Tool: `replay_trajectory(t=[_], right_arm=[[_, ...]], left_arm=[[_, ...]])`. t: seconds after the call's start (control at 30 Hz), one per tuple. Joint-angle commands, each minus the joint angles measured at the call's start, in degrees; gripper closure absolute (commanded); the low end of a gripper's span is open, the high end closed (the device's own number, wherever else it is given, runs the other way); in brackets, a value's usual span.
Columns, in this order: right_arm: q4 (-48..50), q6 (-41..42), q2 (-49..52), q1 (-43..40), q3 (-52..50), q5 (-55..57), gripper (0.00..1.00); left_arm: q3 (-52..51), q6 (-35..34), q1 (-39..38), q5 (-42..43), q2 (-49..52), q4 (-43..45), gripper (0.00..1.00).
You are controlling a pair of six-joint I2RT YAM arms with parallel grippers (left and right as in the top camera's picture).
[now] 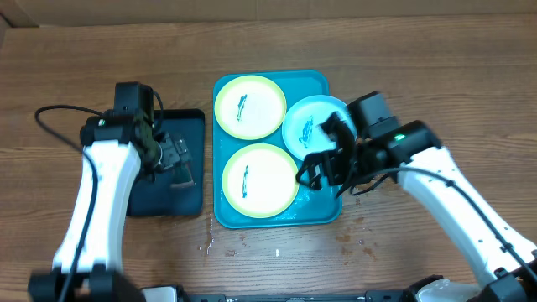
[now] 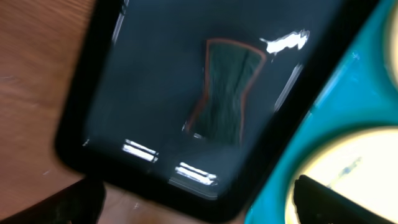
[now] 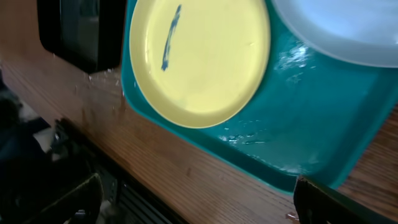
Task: Clean dirty plates on tray and stack at the side
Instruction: 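Grasp the sponge with the left gripper, lower yellow plate rim with right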
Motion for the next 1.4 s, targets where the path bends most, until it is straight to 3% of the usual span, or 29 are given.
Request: replay_trajectory(t=[0.0, 0.13, 0.27, 0.33, 0.47, 0.87, 0.93, 1.03, 1.2, 1.37], right_arm=[[0.5, 0.1, -1.3, 4.6, 0.8, 5.1, 0.0], [3.3, 1.0, -1.4, 5.6, 0.8, 4.5, 0.0], [5.5, 3.0, -1.4, 5.6, 0.8, 2.6, 0.0], [6.5, 3.0, -1.4, 5.6, 0.8, 1.6, 0.0], [7.2, 3.0, -1.4, 5.6, 0.8, 1.6, 0.08], [7.5, 3.0, -1.4, 5.6, 0.8, 1.6, 0.12], [7.7, 3.0, -1.4, 5.6, 0.8, 1.6, 0.12], [7.8, 3.0, -1.4, 5.6, 0.8, 1.6, 0.27], [7.8, 3.3, -1.4, 5.5, 0.8, 2.2, 0.4], [7.1, 12.9, -1.3, 5.5, 0.8, 12.9, 0.44]], left_arm=[[-1.3, 1.7, 1.5, 8.7, 8.4, 5.2, 0.17], [-1.3, 4.2, 1.3, 12.4, 13.5, 10.6, 0.27], [-1.3, 3.3, 0.5, 6.5, 17.5, 12.4, 0.44], [-1.3, 1.5, -0.2, 2.0, 20.4, 13.2, 0.6], [-1.3, 1.6, -0.7, 4.3, 23.5, 13.9, 0.96], [9.2, 4.4, 2.1, 4.6, 15.1, 0.1, 0.96], [9.0, 4.6, 1.6, 3.0, 14.2, 0.4, 0.96], [7.4, 4.0, 0.4, -2.0, 14.8, 1.7, 0.96], [0.3, 3.1, -0.9, -4.1, 17.8, 10.2, 0.96], [-2.3, 4.6, -1.1, -4.1, 21.4, 14.7, 0.96]])
